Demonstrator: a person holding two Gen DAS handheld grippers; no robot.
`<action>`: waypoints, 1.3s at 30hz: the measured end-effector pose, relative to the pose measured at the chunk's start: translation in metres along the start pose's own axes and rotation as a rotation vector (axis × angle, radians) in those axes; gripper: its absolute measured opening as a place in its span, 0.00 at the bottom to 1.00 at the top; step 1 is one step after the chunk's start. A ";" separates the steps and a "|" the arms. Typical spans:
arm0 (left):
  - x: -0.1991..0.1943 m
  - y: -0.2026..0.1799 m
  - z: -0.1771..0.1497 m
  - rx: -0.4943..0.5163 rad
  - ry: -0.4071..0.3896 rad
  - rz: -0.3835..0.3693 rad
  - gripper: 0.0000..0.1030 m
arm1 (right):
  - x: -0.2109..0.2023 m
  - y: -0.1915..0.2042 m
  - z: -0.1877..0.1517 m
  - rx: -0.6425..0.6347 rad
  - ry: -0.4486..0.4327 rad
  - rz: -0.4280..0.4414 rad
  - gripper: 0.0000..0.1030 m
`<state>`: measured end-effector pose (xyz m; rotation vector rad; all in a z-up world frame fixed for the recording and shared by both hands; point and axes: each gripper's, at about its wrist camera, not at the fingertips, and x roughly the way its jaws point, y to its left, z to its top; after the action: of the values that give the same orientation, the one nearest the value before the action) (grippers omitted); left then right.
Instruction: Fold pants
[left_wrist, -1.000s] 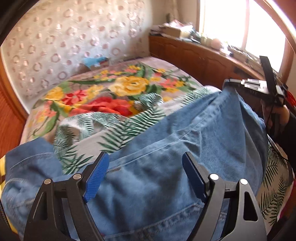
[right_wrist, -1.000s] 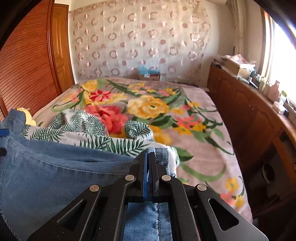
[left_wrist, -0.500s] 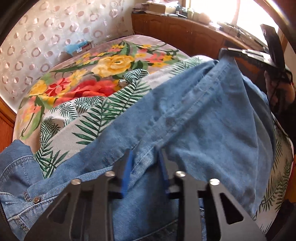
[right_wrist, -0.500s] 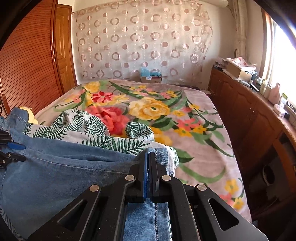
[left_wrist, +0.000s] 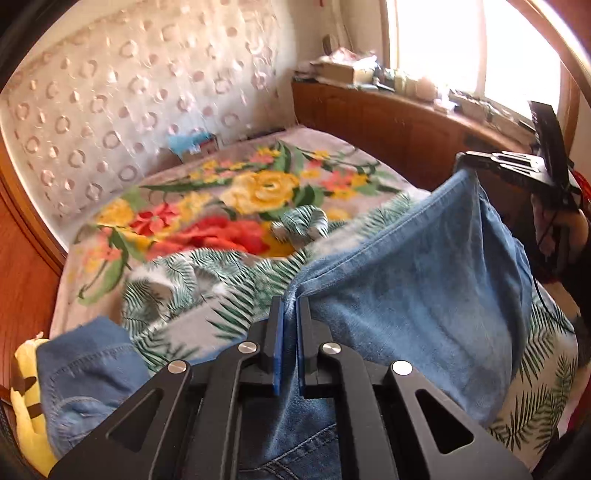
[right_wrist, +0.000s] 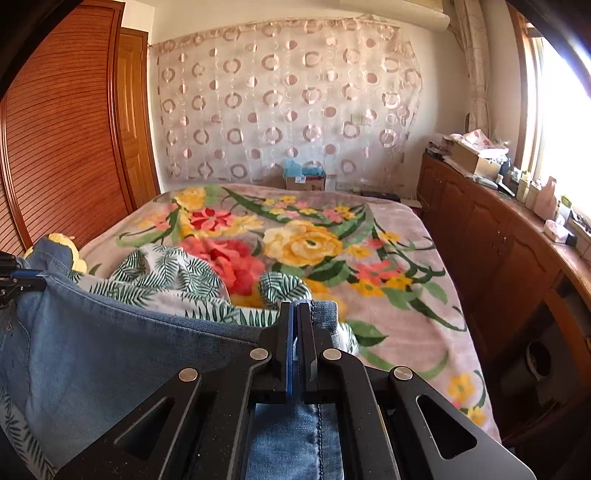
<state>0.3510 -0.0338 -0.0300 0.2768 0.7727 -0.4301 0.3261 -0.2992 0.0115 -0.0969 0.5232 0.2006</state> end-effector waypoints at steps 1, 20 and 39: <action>0.002 0.004 0.002 -0.012 -0.001 0.005 0.07 | 0.002 0.002 0.002 -0.007 -0.002 -0.007 0.01; 0.031 0.009 -0.013 -0.069 0.033 0.019 0.07 | 0.072 0.021 -0.014 -0.030 0.172 -0.052 0.04; -0.032 -0.004 -0.039 -0.098 -0.041 0.021 0.81 | -0.020 0.051 -0.037 0.031 0.095 0.043 0.28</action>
<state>0.3050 -0.0132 -0.0342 0.1842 0.7480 -0.3758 0.2796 -0.2577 -0.0124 -0.0650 0.6231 0.2301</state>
